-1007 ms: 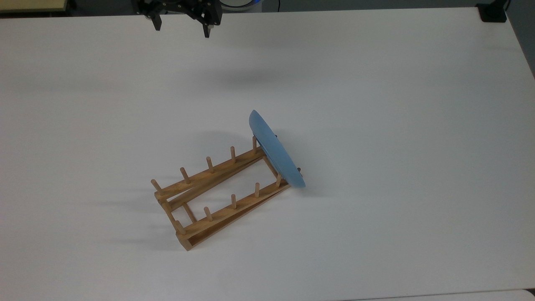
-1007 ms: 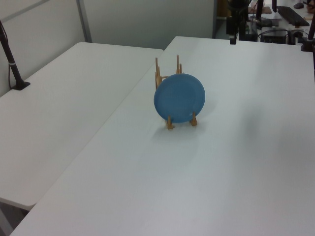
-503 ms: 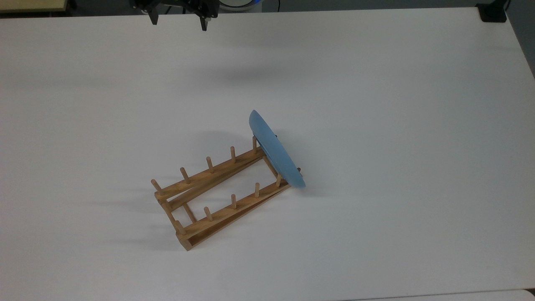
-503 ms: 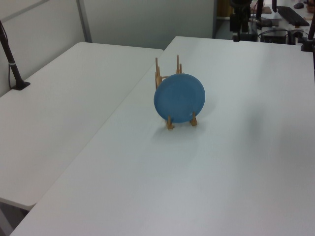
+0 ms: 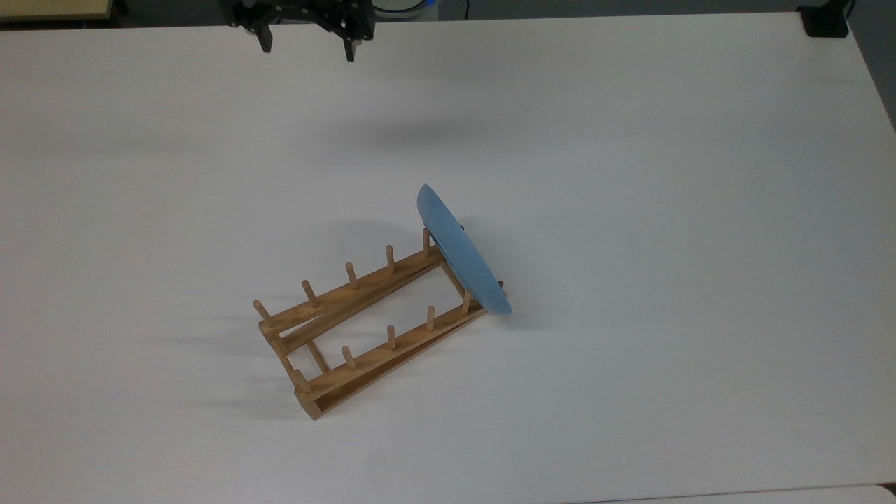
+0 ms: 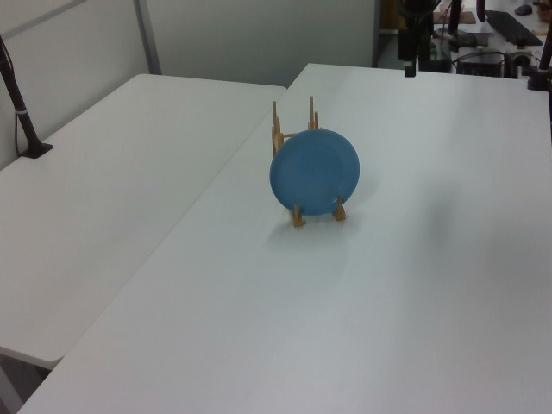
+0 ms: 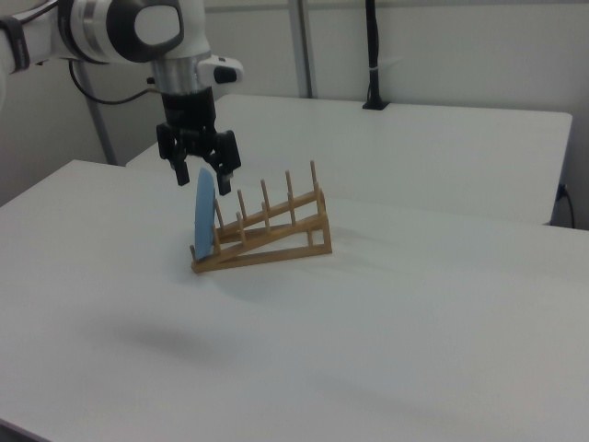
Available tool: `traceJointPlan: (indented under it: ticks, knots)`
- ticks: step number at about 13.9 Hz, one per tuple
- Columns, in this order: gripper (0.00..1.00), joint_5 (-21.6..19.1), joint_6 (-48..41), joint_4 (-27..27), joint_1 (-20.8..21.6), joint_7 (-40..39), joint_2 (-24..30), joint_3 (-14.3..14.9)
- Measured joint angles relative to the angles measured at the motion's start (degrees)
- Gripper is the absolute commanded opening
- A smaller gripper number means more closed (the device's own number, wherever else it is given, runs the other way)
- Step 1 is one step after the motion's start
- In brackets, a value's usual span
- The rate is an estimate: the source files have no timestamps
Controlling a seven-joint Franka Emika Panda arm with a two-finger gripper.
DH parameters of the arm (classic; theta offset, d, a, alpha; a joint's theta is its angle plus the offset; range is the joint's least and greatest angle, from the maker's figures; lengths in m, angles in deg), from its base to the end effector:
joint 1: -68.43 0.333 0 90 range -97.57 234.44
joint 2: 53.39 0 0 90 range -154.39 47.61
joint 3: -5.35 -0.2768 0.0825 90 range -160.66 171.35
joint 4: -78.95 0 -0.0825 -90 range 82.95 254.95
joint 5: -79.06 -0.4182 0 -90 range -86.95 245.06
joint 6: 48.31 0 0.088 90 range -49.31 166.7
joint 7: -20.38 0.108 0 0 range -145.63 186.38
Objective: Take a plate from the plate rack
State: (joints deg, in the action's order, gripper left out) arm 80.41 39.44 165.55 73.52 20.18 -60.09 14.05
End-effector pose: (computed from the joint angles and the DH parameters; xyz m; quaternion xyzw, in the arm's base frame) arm 0.6122 -0.0369 0.5414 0.9982 -0.0295 -0.0484 0.0190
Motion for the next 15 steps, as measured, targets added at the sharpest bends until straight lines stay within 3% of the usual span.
traceJointPlan:
  ticks: [4,7,10,15]
  knots:
    - [1.0,3.34,8.4,-2.63,3.51,-0.66,-2.41,-0.2]
    - [0.87,5.19,16.47,-3.95,8.36,0.61,-5.62,-0.19]
    - [0.75,8.89,19.21,-5.45,11.9,1.47,-8.3,-0.22]
    - [0.73,14.92,20.12,-6.2,16.83,2.16,-11.41,-0.29]
